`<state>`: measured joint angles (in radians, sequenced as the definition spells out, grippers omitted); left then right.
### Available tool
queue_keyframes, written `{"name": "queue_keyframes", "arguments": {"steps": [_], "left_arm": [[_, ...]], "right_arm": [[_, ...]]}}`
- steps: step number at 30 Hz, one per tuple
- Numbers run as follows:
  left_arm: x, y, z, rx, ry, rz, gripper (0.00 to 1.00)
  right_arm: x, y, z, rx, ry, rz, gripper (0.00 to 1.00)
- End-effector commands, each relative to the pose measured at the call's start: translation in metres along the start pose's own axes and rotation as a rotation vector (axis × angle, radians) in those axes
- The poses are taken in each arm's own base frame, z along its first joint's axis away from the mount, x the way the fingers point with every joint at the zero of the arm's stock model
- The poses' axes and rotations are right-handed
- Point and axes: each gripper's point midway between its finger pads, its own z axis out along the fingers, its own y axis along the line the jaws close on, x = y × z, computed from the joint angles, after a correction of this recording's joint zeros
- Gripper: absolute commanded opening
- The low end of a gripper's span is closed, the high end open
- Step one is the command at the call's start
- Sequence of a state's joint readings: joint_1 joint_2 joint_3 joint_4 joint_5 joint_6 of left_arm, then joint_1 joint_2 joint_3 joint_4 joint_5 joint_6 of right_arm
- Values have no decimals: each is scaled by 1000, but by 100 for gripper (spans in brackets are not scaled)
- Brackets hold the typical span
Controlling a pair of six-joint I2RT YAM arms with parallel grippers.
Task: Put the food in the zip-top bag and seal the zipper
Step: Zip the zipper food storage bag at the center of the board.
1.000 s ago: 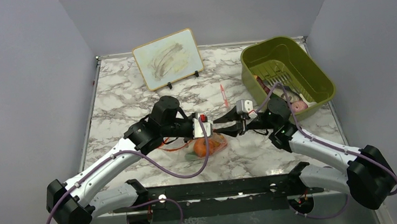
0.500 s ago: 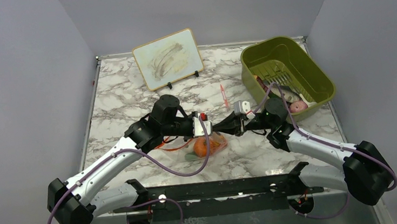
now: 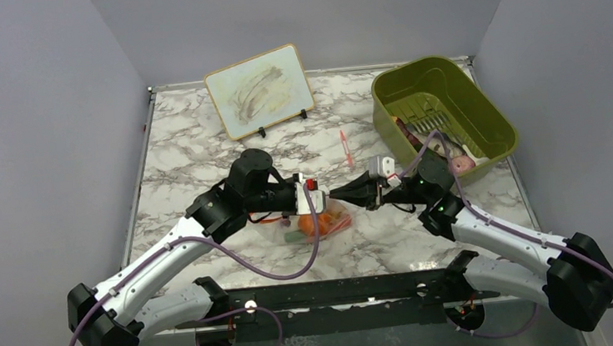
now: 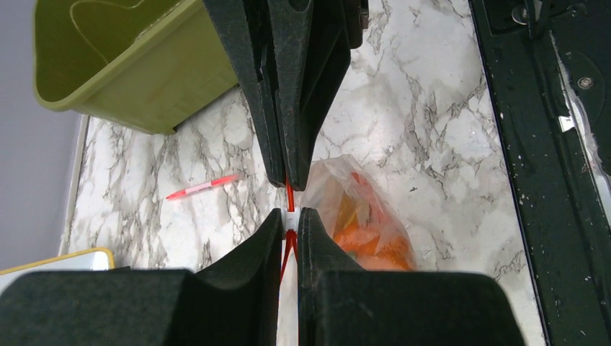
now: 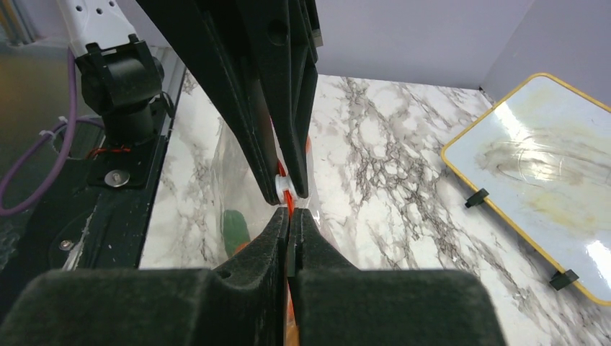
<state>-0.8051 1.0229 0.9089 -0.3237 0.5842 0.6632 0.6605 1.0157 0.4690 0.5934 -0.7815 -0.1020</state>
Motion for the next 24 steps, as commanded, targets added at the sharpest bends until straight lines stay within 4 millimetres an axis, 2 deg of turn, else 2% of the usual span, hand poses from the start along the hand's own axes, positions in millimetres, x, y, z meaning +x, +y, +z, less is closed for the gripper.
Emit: {"name": "queue_keyframes", "arguments": {"steps": [1, 12, 16, 24], "left_arm": [[12, 0, -12, -40, 67, -28, 0], [20, 1, -24, -82, 124, -28, 0], [19, 2, -26, -88, 127, -22, 0], [20, 5, -36, -123, 153, -8, 0]], "right_arm": [[-6, -11, -4, 72, -3, -20, 1], [-4, -18, -21, 162, 67, -45, 1], [3, -24, -26, 203, 129, -23, 1], [-6, -40, -43, 324, 170, -66, 1]]}}
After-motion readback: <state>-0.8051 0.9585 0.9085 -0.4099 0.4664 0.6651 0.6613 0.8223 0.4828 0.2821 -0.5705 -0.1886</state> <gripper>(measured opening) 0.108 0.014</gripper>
